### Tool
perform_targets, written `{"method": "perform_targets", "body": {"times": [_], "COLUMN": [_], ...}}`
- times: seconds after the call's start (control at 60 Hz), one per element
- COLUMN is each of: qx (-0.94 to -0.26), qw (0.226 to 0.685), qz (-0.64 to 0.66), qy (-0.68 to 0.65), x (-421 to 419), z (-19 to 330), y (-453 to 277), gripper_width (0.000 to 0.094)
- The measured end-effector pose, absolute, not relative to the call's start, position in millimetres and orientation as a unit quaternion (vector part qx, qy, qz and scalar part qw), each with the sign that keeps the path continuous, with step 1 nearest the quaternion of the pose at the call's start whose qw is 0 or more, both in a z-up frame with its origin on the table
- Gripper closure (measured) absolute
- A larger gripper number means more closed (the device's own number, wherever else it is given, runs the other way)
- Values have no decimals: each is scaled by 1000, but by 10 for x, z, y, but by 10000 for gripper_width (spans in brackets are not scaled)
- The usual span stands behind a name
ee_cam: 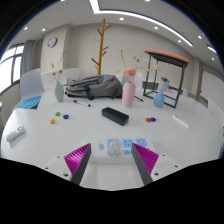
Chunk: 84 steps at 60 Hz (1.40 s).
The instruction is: Unplug charger
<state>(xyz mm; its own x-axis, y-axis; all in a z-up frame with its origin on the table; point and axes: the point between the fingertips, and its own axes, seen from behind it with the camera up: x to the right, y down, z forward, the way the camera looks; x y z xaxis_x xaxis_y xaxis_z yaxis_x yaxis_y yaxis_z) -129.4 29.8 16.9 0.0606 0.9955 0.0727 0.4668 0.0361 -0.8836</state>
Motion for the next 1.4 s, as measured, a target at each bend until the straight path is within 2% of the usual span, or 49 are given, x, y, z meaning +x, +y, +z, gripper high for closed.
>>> {"method": "perform_targets", "body": {"times": [0.183,0.25,0.283,0.333,0.367,0.4,0.433,0.467,0.533,0.55,0.567,0.633,0.667,0.8,0.817,0.833,0.883,0.917,0.983,1.2,1.3,1.4], "qx": [-611,-613,-611,-606,-601,-593,-591,-604,-614,-615,-615,-559,-545,-556,-556,-556,-554,-553,-568,-625,-641,-651], "qw": [388,384,375,368,372,376,390,375,354,364,364,451,472,426,425,428,441,447,443,384,348,342], "qz": [342,346,355,363,360,362,347,366,363,359,369,401,411,436,437,436,413,398,374,307,300,291], "qy": [-599,-598,-600,-605,-608,-614,-614,-601,-605,-600,-594,-568,-558,-564,-565,-564,-573,-579,-584,-606,-615,-611], "x": [-1506,-1570,-1597,-1618,-1622,-1627,-1566,-1576,-1602,-1794,-1673,-1764,-1852,-2020,-2013,-2031,-1980,-1920,-1836,-1662,-1655,-1615], "z": [68,28,7,4,5,21,50,70,94,35,232,1054,1425,2104,2162,2079,2238,2219,1938,533,114,-17], "y": [343,349,298,271,266,238,366,369,384,518,412,558,614,893,966,986,1334,1514,1814,2409,2421,2483], "gripper_width": [94,167,259,513,531,603,866,888,898,900,901,905,905,894,893,894,894,893,891,878,806,654]}}
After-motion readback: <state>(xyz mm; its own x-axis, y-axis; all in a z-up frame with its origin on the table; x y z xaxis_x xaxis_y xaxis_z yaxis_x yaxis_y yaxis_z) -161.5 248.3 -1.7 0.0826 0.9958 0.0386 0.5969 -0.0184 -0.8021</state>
